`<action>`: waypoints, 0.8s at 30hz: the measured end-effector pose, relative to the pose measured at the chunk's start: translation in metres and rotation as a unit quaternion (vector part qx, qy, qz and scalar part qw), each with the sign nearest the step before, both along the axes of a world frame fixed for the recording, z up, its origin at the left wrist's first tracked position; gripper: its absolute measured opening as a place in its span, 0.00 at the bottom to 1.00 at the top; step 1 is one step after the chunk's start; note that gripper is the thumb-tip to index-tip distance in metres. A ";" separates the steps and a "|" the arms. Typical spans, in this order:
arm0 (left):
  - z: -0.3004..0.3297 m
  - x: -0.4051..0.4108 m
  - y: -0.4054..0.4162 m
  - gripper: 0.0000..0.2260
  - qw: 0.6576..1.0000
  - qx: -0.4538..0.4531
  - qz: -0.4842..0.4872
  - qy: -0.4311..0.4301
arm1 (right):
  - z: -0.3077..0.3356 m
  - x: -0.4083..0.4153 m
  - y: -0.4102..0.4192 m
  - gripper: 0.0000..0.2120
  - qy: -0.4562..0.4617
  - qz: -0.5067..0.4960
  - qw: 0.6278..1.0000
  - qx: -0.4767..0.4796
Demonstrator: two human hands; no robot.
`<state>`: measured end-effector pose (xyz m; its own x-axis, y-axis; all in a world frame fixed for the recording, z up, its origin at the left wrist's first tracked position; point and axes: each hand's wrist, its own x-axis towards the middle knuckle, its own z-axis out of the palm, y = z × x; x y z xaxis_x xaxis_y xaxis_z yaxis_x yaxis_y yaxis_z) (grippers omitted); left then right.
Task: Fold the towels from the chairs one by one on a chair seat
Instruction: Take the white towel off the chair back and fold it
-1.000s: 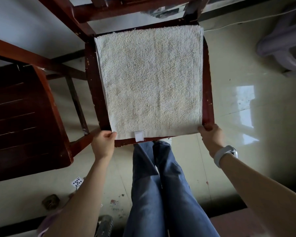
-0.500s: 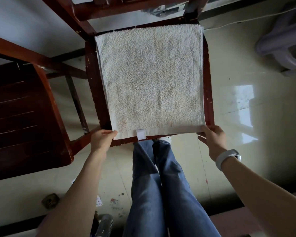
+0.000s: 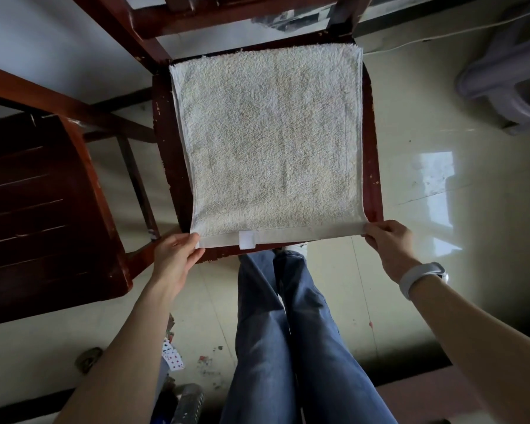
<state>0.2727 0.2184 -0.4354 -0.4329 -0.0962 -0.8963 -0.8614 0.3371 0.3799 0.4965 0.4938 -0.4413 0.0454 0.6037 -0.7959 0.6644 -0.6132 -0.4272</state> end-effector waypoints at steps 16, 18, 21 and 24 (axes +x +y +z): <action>-0.016 0.014 -0.002 0.11 0.924 -0.158 -0.307 0.164 | -0.015 0.008 -0.016 0.12 -0.048 0.119 0.991 0.038; -0.016 0.014 0.001 0.11 0.945 -0.153 -0.260 0.130 | -0.014 0.008 -0.016 0.11 -0.044 0.102 0.993 0.024; -0.009 0.007 0.000 0.07 0.981 -0.088 -0.156 0.068 | -0.006 0.010 -0.014 0.09 -0.011 0.062 0.998 -0.028; 0.006 0.003 -0.010 0.01 0.986 -0.054 -0.150 0.041 | 0.011 0.013 -0.012 0.07 0.015 0.057 0.996 -0.072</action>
<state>0.2759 0.2085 -0.4291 -0.5276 -0.0450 -0.8483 -0.6837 0.6151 0.3926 0.5096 0.4822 -0.4305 -0.0419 0.4839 -0.8741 0.7208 -0.5912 -0.3619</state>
